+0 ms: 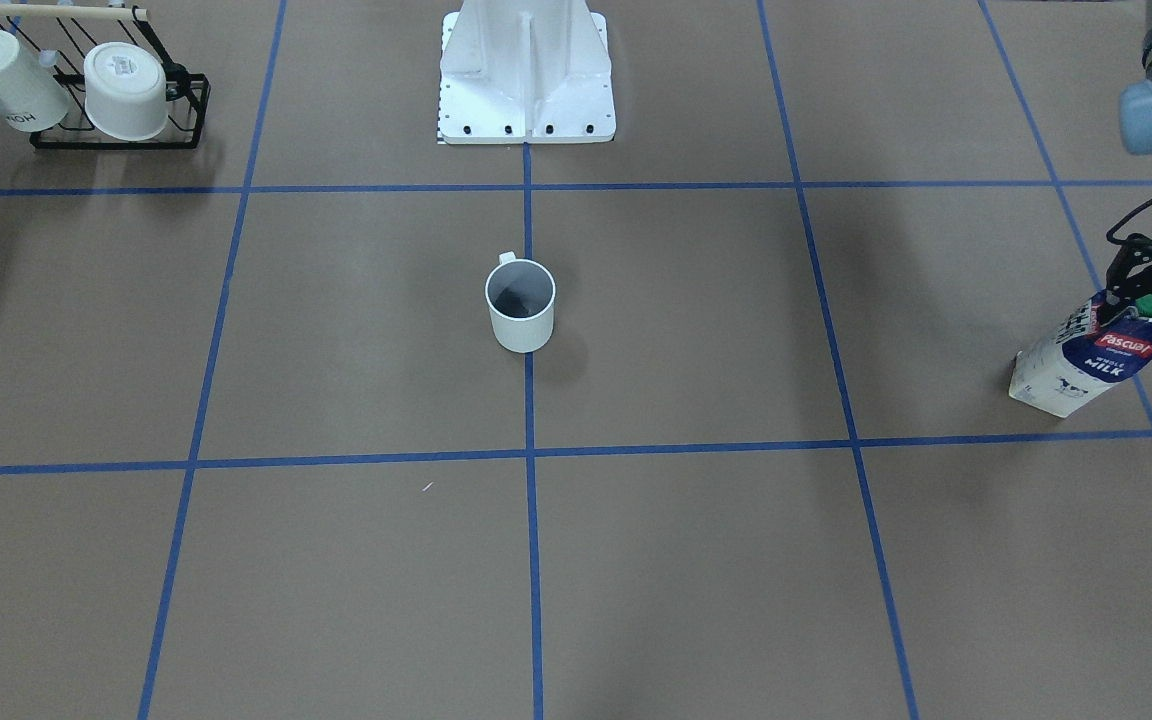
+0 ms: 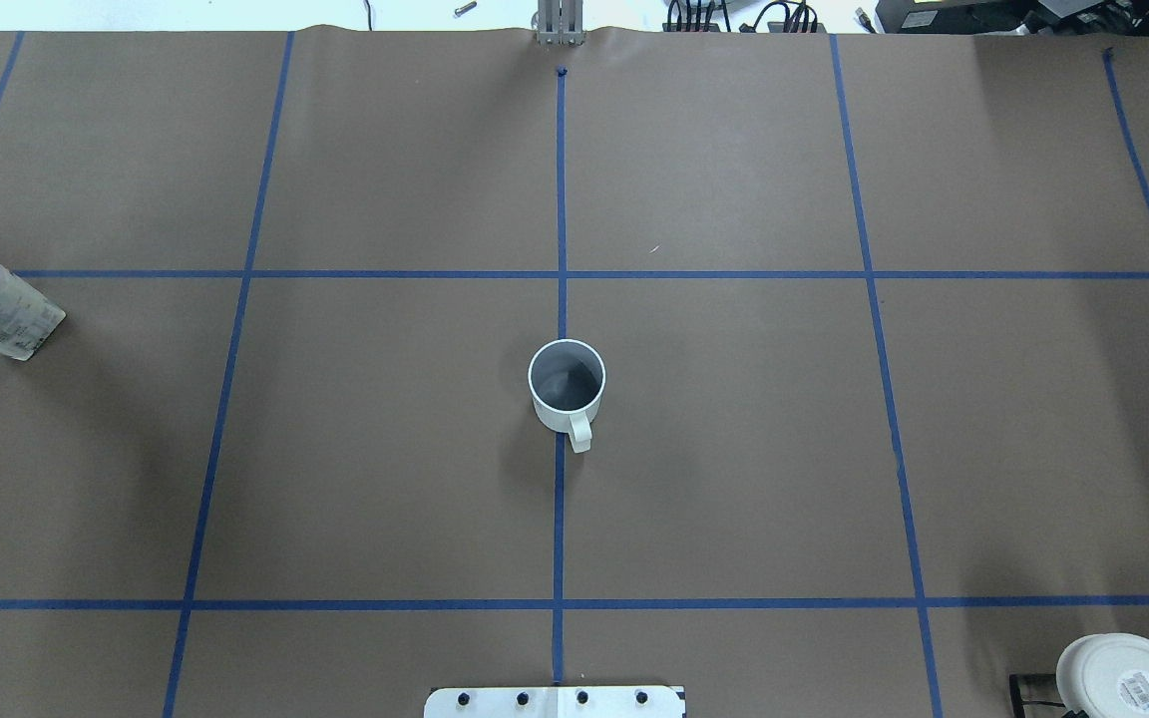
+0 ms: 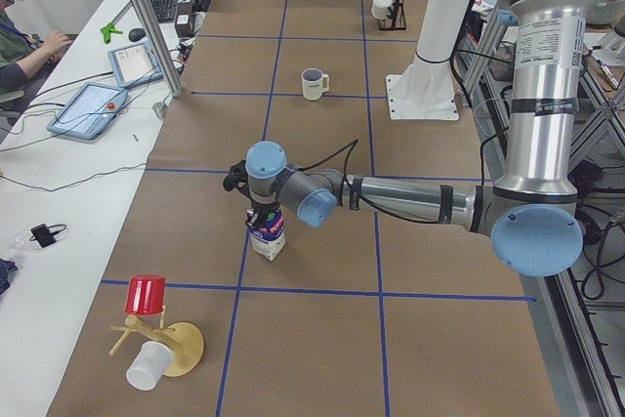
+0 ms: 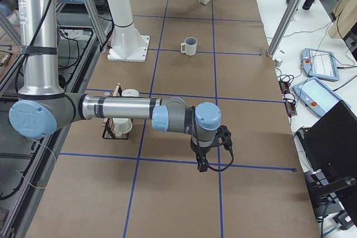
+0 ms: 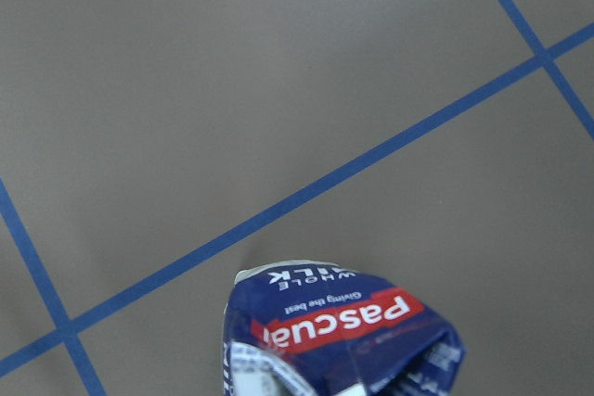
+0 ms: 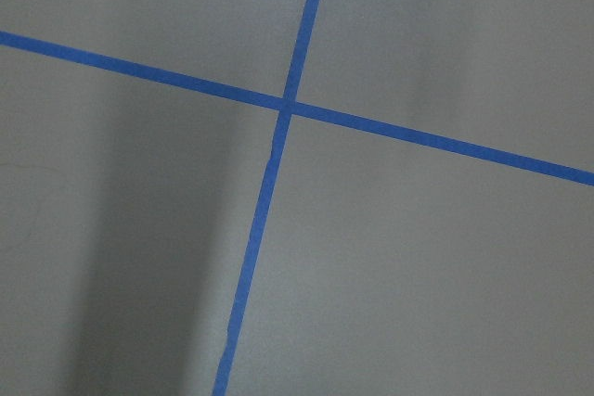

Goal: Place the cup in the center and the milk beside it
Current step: 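Lift the milk carton with the left gripper and carry it toward the mug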

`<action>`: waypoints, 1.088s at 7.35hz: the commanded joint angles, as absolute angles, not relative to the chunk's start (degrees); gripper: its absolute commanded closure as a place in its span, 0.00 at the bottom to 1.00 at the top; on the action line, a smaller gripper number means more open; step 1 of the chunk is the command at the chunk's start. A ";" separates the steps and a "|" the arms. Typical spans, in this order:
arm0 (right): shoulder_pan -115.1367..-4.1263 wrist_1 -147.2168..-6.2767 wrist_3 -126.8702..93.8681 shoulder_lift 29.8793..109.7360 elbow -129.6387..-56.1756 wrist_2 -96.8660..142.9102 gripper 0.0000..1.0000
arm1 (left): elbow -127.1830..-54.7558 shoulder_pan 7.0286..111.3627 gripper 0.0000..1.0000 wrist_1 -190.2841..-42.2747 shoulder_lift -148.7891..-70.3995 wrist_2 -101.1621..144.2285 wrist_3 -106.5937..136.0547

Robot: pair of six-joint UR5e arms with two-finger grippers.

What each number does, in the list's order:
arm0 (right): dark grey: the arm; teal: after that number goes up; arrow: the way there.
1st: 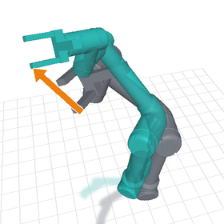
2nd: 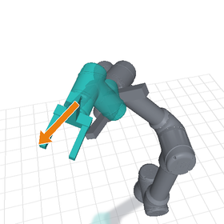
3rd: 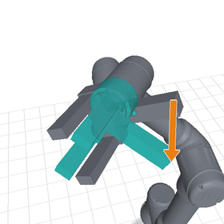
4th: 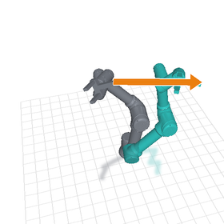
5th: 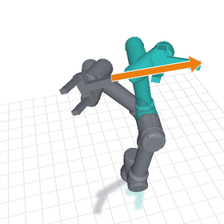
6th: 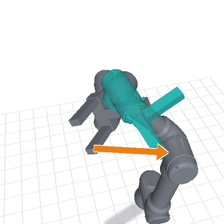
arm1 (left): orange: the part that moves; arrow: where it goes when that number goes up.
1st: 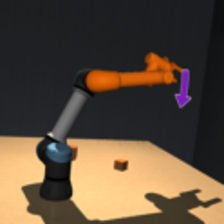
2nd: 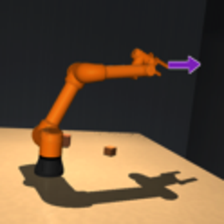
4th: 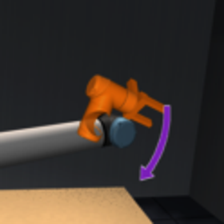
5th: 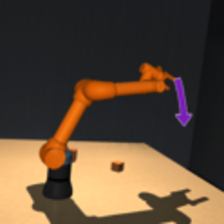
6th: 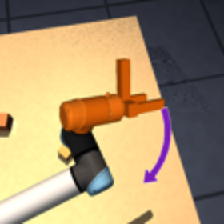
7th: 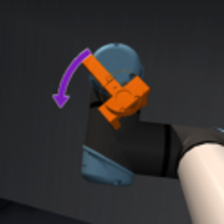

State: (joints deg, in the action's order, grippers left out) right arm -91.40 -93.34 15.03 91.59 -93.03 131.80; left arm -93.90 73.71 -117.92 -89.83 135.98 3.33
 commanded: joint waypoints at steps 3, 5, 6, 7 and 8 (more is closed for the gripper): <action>-91.41 -93.43 15.03 91.84 -92.99 131.84 0.00 | -102.10 73.65 1.00 -116.89 -90.35 136.23 22.31; -91.41 -93.43 15.03 91.93 -92.99 131.84 0.00 | -109.03 67.71 1.00 -116.89 -90.44 133.79 35.96; -91.41 -93.43 15.03 92.11 -92.99 131.84 0.00 | -112.55 61.67 1.00 -116.81 -91.22 130.03 45.78; -91.41 -93.34 15.03 92.28 -93.08 131.84 0.00 | -114.50 53.69 1.00 -115.94 -94.19 124.33 56.23; -91.41 -93.34 15.03 92.20 -92.99 132.01 0.00 | -114.61 48.39 1.00 -110.36 -101.09 121.41 62.08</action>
State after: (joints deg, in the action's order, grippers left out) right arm -91.41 -93.37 15.03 92.17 -93.02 131.88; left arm -113.13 56.22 -114.95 -94.69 126.24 52.18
